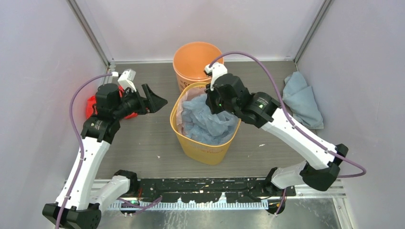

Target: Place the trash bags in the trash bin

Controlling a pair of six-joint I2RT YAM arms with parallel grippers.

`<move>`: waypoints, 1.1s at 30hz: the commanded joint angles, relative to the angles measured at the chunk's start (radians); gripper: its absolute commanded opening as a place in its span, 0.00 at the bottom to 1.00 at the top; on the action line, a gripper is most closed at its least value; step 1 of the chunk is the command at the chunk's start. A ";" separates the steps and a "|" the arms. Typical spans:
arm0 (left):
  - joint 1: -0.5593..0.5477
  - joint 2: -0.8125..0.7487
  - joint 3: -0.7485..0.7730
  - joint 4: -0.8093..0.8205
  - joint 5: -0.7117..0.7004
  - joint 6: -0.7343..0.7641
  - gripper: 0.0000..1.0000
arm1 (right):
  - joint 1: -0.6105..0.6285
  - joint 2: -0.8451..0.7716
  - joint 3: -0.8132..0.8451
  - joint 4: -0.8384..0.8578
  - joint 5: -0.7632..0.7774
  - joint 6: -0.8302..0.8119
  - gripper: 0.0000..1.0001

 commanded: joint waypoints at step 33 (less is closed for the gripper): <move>-0.040 -0.047 0.120 0.375 0.488 -0.113 1.00 | 0.009 -0.150 0.184 0.084 -0.228 0.020 0.01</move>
